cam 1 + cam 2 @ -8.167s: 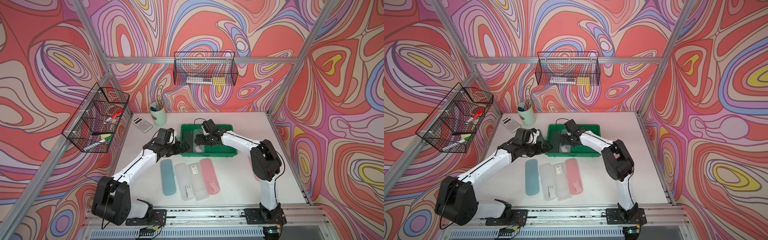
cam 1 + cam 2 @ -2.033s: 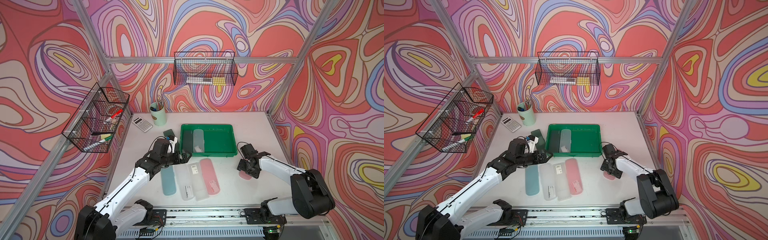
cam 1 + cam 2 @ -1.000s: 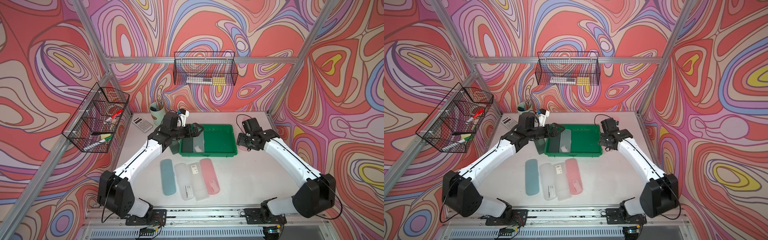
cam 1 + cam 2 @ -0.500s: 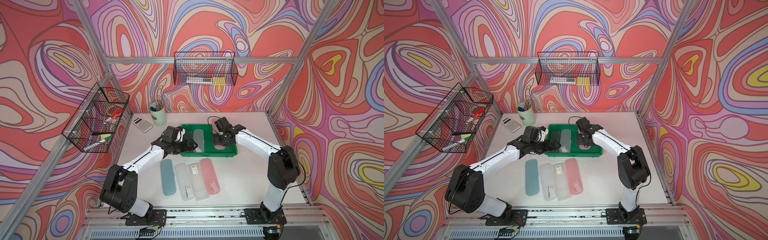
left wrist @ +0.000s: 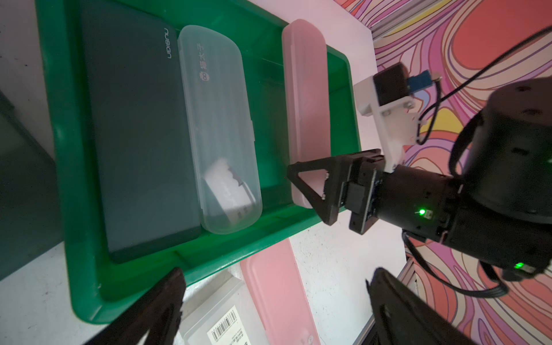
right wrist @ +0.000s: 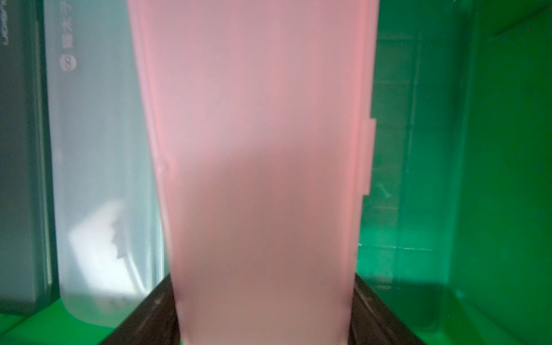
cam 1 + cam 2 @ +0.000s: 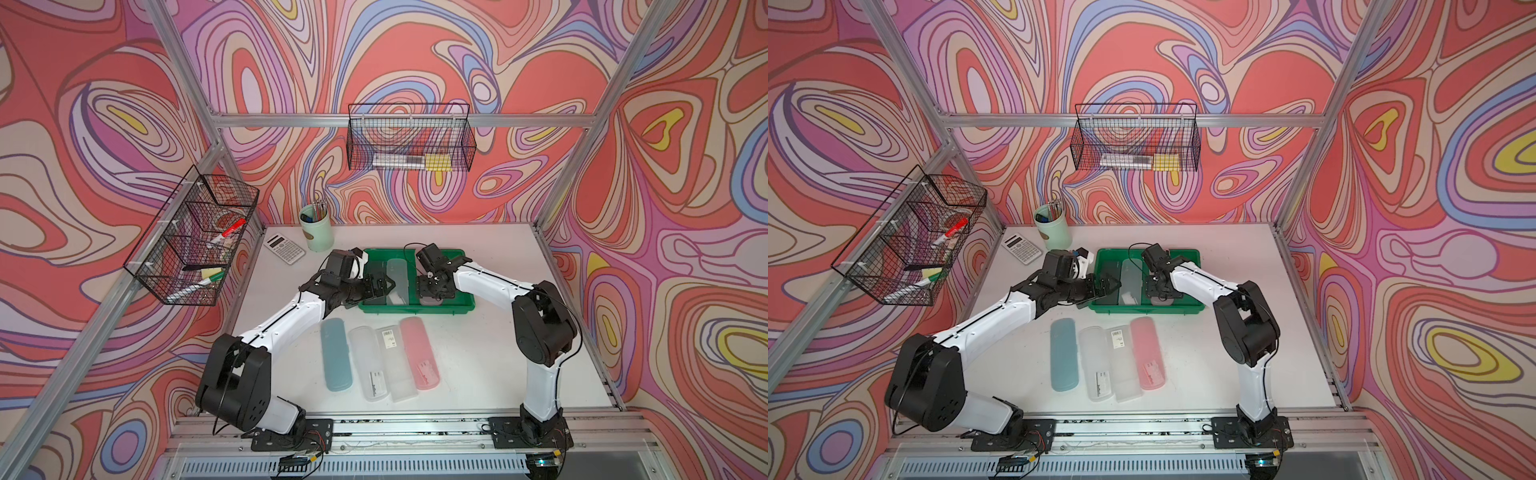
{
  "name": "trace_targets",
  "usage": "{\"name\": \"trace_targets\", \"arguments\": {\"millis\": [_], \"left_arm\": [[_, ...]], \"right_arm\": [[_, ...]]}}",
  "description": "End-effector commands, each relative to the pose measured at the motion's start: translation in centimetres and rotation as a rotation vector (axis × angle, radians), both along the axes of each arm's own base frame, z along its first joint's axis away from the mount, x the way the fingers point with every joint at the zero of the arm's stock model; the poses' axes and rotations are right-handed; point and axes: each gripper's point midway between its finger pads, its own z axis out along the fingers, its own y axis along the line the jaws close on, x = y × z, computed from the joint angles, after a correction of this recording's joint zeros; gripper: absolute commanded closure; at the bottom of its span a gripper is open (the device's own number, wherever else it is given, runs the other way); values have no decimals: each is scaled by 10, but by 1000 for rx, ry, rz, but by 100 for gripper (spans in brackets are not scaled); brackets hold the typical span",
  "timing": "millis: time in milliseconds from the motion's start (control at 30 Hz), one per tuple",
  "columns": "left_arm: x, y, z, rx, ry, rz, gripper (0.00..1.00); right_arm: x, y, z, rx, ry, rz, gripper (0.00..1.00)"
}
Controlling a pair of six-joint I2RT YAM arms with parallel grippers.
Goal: Put the pencil case into the storage box
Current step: Place the pencil case at the storage box.
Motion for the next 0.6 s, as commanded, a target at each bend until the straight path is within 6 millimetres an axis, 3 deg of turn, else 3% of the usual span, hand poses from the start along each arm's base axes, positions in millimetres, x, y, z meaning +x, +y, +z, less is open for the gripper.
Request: {"name": "trace_targets", "arguments": {"millis": [0,233,567], "left_arm": [[3,-2,24,-40,-57,2,1],[-4,-1,33,-64,-67,4,1],[-15,7,32,-43,-68,13,1]], "right_arm": [[5,12,-9,32,-8,-17,30],[3,11,-20,32,11,-25,30],[10,20,-28,44,18,-7,17]]}}
